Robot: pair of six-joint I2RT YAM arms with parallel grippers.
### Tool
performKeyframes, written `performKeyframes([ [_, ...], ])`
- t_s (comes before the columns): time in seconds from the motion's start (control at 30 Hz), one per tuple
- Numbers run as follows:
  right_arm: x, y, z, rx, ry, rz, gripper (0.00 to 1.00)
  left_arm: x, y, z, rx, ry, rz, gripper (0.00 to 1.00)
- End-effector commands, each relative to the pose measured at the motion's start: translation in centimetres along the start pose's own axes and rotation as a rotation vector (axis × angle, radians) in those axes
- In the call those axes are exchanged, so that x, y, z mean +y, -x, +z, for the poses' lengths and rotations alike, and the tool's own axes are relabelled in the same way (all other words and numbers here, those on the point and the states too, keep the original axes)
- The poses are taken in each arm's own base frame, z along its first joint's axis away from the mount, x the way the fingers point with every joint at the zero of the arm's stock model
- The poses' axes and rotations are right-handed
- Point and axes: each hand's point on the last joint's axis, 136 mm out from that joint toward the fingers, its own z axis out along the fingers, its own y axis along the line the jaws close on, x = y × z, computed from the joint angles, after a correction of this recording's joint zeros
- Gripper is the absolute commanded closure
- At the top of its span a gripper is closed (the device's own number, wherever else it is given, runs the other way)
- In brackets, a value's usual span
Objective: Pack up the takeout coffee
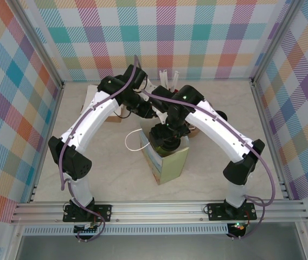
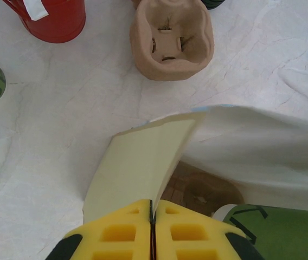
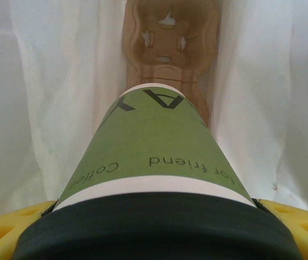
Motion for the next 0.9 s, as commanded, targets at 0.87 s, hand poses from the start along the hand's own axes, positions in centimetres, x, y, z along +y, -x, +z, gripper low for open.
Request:
performKeyframes([
  [0.87,-2.5,-4.8,3.7,0.309,-0.149,-0.038,0.27,2.6,-3.4,-2.7,-0.013,0.066,-0.074,0.53],
])
